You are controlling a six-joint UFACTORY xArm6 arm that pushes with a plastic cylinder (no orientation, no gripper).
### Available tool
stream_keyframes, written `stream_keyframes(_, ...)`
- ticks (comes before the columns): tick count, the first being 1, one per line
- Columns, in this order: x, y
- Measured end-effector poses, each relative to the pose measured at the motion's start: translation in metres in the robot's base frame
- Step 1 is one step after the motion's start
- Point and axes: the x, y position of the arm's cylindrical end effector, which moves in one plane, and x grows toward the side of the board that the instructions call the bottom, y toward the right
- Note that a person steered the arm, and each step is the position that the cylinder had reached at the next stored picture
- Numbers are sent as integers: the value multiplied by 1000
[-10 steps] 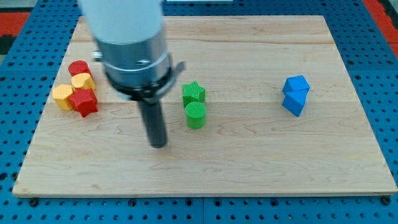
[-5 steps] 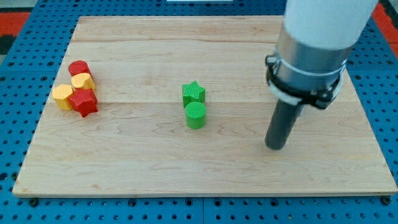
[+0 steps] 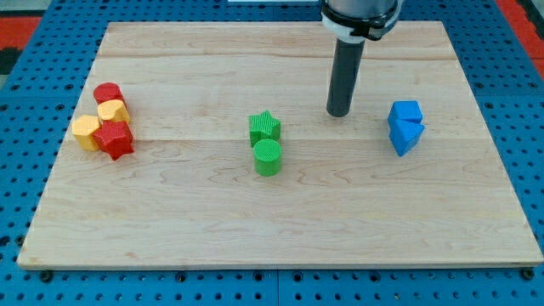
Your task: Slide the yellow heart towards the bottom center
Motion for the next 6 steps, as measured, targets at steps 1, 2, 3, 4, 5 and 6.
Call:
stream_keyframes(1, 11, 6)
stream_keyframes(2, 15, -42)
stream_keyframes(3, 18, -119)
stream_keyframes(4, 84, -186)
stream_keyframes(5, 144, -249)
stream_keyframes(6, 138, -234)
